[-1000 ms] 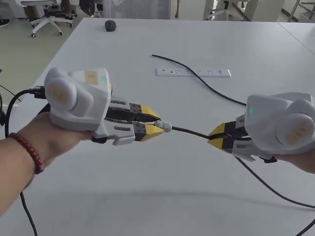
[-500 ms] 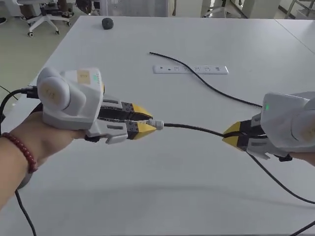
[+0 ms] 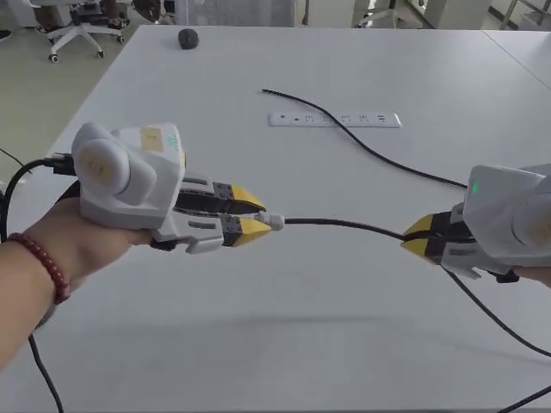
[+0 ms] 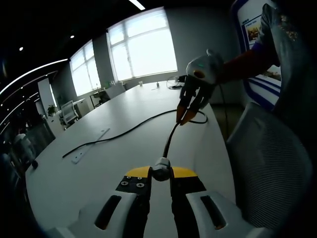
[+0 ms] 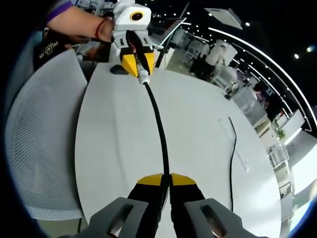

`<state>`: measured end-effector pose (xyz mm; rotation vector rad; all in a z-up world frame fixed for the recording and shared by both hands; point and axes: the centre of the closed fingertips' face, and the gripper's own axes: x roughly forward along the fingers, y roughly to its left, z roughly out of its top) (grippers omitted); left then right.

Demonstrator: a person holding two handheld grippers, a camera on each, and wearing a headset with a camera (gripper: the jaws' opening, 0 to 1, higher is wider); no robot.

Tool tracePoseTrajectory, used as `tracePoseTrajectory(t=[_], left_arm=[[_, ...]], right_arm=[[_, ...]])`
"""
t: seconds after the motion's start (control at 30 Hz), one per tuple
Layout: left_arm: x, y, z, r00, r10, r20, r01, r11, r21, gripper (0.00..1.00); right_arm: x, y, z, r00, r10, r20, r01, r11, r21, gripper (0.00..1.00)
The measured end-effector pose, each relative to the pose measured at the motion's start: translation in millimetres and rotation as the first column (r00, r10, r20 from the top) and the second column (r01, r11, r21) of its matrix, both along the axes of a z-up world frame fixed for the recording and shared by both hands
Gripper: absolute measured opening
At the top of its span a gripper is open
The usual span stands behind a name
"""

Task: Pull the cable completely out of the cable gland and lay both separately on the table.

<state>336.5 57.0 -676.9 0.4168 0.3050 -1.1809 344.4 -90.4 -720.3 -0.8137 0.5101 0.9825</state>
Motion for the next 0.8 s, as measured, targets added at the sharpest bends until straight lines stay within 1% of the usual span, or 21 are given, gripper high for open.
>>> tracePoseTrajectory(t=[0.07,0.1,0.17,0.2,0.23,0.27,0.3,0.37,0.43,0.47,0.5,0.63,0.67,0.73,0.77,0.8], left_arm=[[0.3,-1.2,-0.2,1.0,-0.002,-0.003,0.002,1.0,-0.002,0.15],[0.5,-1.6,-0.5,1.0,-0.003,-0.001,0.003,1.0,-0.001,0.15],[1.3,-1.2,-0.7,1.0,-0.003,-0.001,0.003,1.0,0.0,0.15],[1.7,-0.7,-0.8,1.0,-0.001,-0.002,0.001,1.0,-0.001,0.15],[2.2,0.0,-0.9,1.0,0.002,-0.002,-0.002,1.0,0.001,0.15],[3.0,1.2,-0.7,1.0,0.005,-0.001,-0.005,1.0,0.002,0.15],[3.4,2.0,-0.2,1.0,0.008,-0.003,-0.008,1.0,-0.002,0.15],[4.2,3.0,-0.3,1.0,0.012,-0.002,-0.012,1.0,-0.001,0.15],[4.3,3.4,-0.3,1.0,0.014,-0.004,-0.014,1.0,-0.004,0.15],[4.7,4.1,-0.8,1.0,0.015,-0.002,-0.015,1.0,0.002,0.15],[4.8,3.8,-0.4,1.0,0.015,-0.005,-0.015,1.0,-0.003,0.15],[5.3,0.1,1.4,1.0,0.011,-0.005,-0.012,1.0,-0.012,0.15],[5.0,-2.7,2.0,1.0,0.007,-0.002,-0.007,1.0,-0.011,0.15],[4.3,-6.4,2.8,1.0,-0.003,-0.001,0.003,1.0,-0.015,0.15],[4.6,-8.8,3.3,1.0,-0.004,0.0,0.004,1.0,-0.018,0.15],[4.3,-10.3,3.6,1.0,-0.007,0.001,0.007,1.0,-0.021,0.15]], right_arm=[[1.6,-1.7,-0.3,1.0,-0.007,0.006,0.007,1.0,-0.002,0.0],[2.0,-3.1,-1.4,1.0,-0.013,-0.001,0.013,1.0,-0.002,0.0],[4.8,-6.3,-2.4,1.0,-0.023,0.007,0.023,1.0,-0.011,0.0],[5.2,-8.5,-3.9,1.0,-0.029,-0.004,0.029,1.0,-0.012,0.0],[6.1,-9.8,-4.0,0.999,-0.034,-0.002,0.034,0.999,-0.011,0.0],[7.8,-12.5,-4.1,0.999,-0.045,0.003,0.045,0.999,-0.016,0.0],[8.4,-14.3,-5.1,0.999,-0.053,-0.005,0.052,0.998,-0.016,0.0],[12.3,-17.3,-4.3,0.997,-0.072,0.005,0.072,0.997,-0.011,0.0],[14.5,-18.6,-5.6,0.996,-0.09,-0.011,0.09,0.996,-0.003,0.0],[18.1,-20.1,-5.3,0.995,-0.102,0.001,0.102,0.995,-0.007,0.0],[19.2,-20.6,-6.1,0.994,-0.107,-0.003,0.107,0.994,-0.011,0.0],[26.3,-17.5,-4.9,0.993,-0.118,-0.007,0.118,0.993,0.0,0.0],[30.4,-15.7,-2.8,0.993,-0.122,0.003,0.122,0.993,0.004,0.0],[36.3,-12.7,-1.2,0.992,-0.126,-0.002,0.126,0.992,0.01,0.0],[43.7,-10.5,1.3,0.991,-0.135,0.006,0.135,0.991,0.02,0.0],[47.9,-9.1,1.9,0.99,-0.14,0.002,0.14,0.99,0.023,0.0]])
